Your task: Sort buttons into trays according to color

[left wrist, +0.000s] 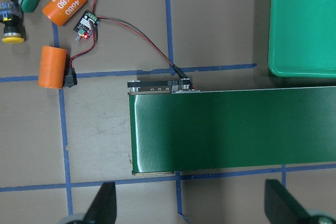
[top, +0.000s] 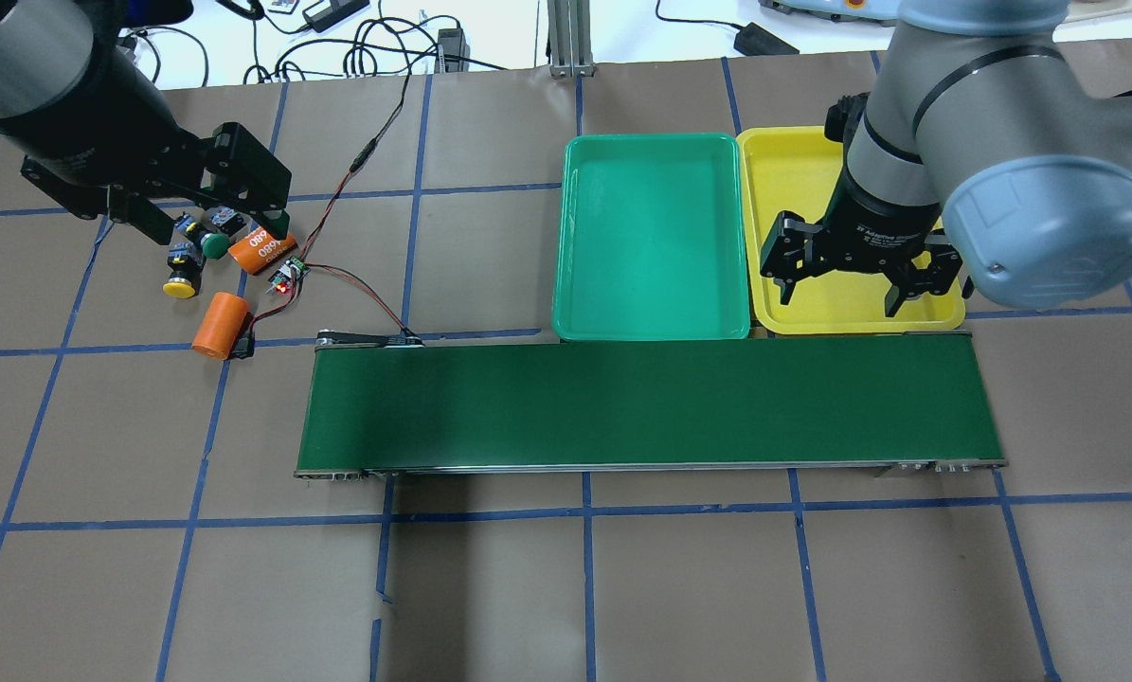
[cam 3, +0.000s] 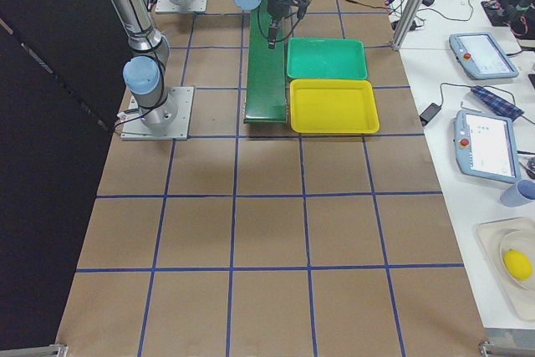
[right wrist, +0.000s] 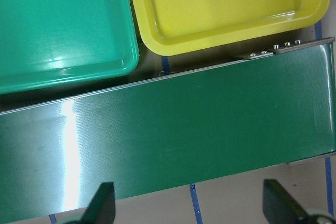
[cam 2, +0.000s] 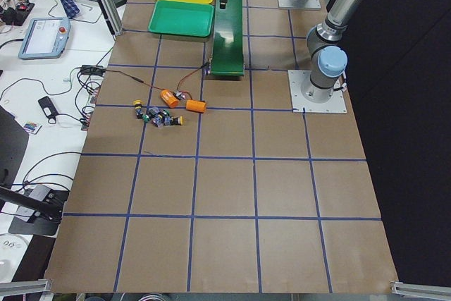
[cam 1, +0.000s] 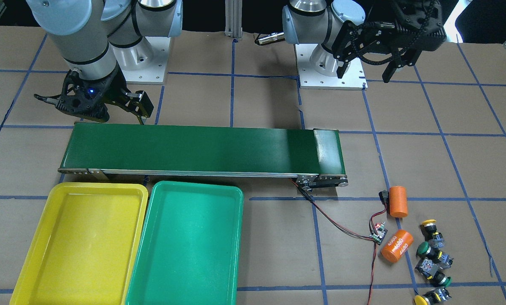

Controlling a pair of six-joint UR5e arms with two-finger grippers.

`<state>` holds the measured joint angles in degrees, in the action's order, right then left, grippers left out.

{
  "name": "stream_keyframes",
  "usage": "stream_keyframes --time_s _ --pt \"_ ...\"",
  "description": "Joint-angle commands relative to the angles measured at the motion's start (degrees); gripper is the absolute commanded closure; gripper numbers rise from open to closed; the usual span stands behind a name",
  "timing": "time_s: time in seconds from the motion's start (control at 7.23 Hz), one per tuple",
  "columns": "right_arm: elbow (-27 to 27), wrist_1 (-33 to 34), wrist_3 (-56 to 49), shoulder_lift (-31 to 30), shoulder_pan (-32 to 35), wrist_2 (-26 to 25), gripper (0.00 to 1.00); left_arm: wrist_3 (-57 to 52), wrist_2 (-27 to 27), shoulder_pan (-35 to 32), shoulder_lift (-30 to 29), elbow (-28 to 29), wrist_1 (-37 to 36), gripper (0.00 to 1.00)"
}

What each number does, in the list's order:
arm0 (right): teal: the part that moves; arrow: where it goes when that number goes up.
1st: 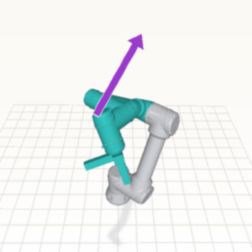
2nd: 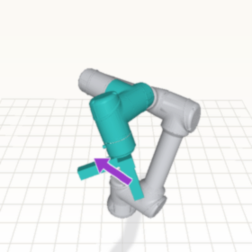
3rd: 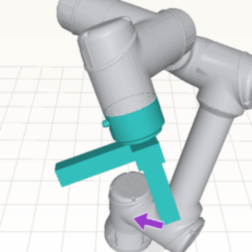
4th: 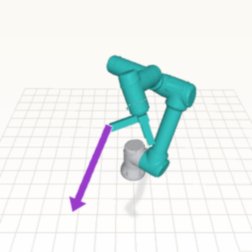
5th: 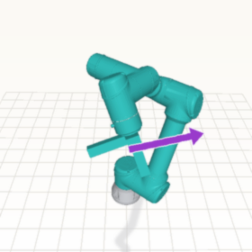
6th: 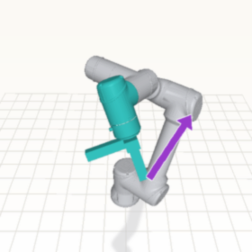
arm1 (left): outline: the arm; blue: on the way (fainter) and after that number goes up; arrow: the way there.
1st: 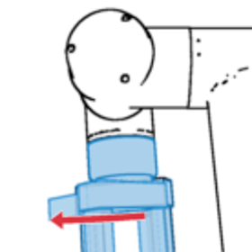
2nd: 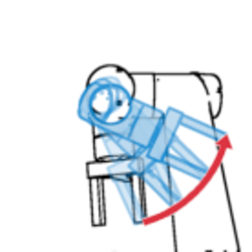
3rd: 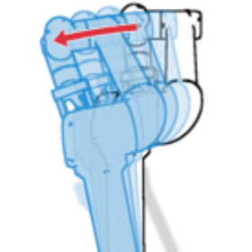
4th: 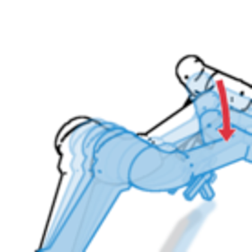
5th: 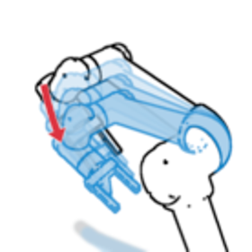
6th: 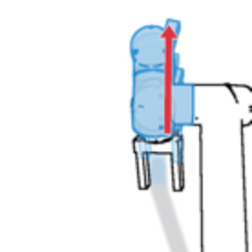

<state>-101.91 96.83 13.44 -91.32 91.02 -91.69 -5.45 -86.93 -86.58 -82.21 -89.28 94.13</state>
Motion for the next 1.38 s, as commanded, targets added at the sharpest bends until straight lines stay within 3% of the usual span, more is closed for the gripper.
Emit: stream_keyframes --time_s 0.0,1.24 --pt "0.5 0.7 0.2 -1.9 0.0 0.3 0.0 0.0 0.0 0.0 0.0 0.0 0.0 0.0" --pt "0.9 1.2 2.8 -6.2 0.0 1.8 0.0 0.0 -0.8 1.9 0.0 0.6 2.5 0.0"
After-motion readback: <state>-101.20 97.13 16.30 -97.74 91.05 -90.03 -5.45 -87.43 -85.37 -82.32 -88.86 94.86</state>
